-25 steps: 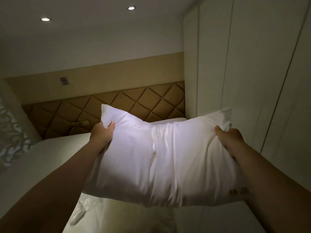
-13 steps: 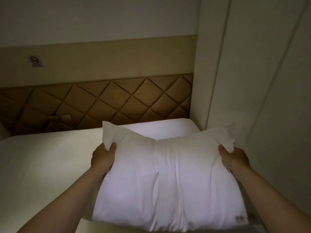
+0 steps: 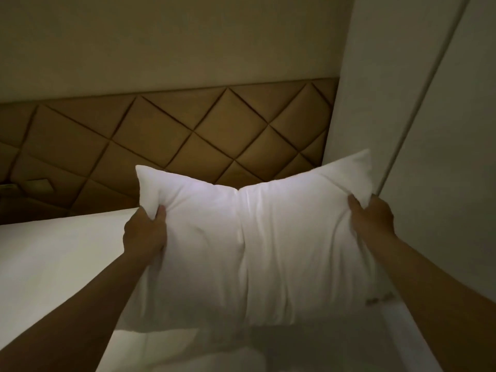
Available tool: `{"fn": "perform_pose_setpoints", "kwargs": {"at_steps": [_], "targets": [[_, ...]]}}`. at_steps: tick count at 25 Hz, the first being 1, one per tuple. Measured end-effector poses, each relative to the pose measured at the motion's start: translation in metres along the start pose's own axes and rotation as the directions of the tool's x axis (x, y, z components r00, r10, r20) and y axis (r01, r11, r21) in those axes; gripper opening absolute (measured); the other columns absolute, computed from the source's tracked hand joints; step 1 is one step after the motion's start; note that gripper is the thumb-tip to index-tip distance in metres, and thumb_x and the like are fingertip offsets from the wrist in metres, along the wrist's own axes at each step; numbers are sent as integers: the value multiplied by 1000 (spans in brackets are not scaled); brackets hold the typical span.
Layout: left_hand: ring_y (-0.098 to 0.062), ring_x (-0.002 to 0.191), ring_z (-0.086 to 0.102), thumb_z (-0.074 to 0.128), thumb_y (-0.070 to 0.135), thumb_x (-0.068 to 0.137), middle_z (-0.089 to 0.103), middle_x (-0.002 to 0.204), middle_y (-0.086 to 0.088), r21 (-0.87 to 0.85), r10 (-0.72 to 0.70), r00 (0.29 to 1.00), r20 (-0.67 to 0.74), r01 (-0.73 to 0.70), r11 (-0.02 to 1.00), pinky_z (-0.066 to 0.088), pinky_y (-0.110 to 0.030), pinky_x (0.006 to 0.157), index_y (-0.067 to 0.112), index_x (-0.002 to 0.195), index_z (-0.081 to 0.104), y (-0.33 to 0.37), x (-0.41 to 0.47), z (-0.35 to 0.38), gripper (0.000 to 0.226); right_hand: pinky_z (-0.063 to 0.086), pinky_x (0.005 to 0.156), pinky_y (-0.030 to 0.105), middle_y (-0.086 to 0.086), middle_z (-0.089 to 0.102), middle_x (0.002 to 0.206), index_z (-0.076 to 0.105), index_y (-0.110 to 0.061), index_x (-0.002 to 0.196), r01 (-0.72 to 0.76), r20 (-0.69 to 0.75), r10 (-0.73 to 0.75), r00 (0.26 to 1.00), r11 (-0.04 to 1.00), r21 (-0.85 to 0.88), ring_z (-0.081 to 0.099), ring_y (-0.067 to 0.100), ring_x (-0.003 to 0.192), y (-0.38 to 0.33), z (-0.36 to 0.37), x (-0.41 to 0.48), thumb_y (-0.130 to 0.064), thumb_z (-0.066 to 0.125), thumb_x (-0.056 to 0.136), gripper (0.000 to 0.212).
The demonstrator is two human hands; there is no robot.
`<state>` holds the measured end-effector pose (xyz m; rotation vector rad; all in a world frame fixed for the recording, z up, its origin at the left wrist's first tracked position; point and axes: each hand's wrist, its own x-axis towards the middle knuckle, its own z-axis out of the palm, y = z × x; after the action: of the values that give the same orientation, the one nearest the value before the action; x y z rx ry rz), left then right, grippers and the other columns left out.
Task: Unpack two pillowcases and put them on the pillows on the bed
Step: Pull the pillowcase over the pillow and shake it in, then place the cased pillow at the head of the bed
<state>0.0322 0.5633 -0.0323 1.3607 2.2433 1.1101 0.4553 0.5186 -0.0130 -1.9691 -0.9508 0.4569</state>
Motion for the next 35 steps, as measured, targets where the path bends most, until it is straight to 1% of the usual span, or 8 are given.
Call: {"fn": "perform_pose_setpoints", "kwargs": {"at_steps": [3,5,8,12,17,21,28,35], "targets": [[-44,122,48,44,55,96,45,139,-22,188,-93,995,-22,96,977,44,-57,97,7,139,36,1,44,38,65,42,102,45,19,50,140,39,-10,143,65,51,-57,997,981,-180,50,40,124,-22,57,43,-49,51,95,62],[-44,140,24,36,67,92,16,159,-15,402,43,986,158,-105,909,30,-65,105,28,152,13,-6,56,83,75,32,110,51,18,25,156,12,-23,154,174,185,-92,978,850,-497,32,41,139,-13,115,50,-62,45,92,80],[-35,148,-16,7,86,80,-27,160,1,480,257,849,462,-483,732,-2,-75,108,54,144,-22,-77,41,193,77,1,116,63,4,-16,163,-20,-46,148,494,503,-179,846,619,-611,-9,38,149,46,231,34,-74,15,91,72],[-39,149,5,17,81,87,2,164,-7,543,453,833,317,-551,634,4,-79,103,45,153,7,-164,53,293,77,-11,113,65,6,-19,163,-27,-42,147,607,512,-326,794,409,-681,-14,37,149,115,338,35,-67,-4,92,65],[-36,150,-4,18,83,85,-5,165,-6,548,514,827,227,-545,635,3,-78,105,44,154,6,-152,82,301,80,-5,114,65,8,-16,163,-25,-38,149,585,456,-379,805,382,-715,-8,38,149,106,345,52,-69,-8,89,70],[-37,150,-1,15,82,84,-4,165,-5,525,487,828,278,-555,645,3,-77,105,44,154,6,-157,77,295,80,-6,114,65,7,-19,163,-29,-40,147,579,503,-288,815,371,-726,-12,38,149,98,331,47,-68,-10,87,69],[-35,150,-2,8,84,83,-7,165,-2,487,463,851,247,-522,700,1,-75,107,48,152,-4,-160,77,292,78,-5,114,65,9,-16,163,-26,-36,149,570,473,-332,816,330,-752,-9,38,149,110,344,39,-66,-7,92,67],[-33,150,-6,0,85,81,-15,164,-1,528,421,865,273,-501,686,-3,-72,108,49,150,-12,-159,59,281,79,-10,113,65,10,-20,162,-28,-35,148,570,519,-239,821,297,-766,-15,38,148,114,331,25,-63,-9,92,65]]}}
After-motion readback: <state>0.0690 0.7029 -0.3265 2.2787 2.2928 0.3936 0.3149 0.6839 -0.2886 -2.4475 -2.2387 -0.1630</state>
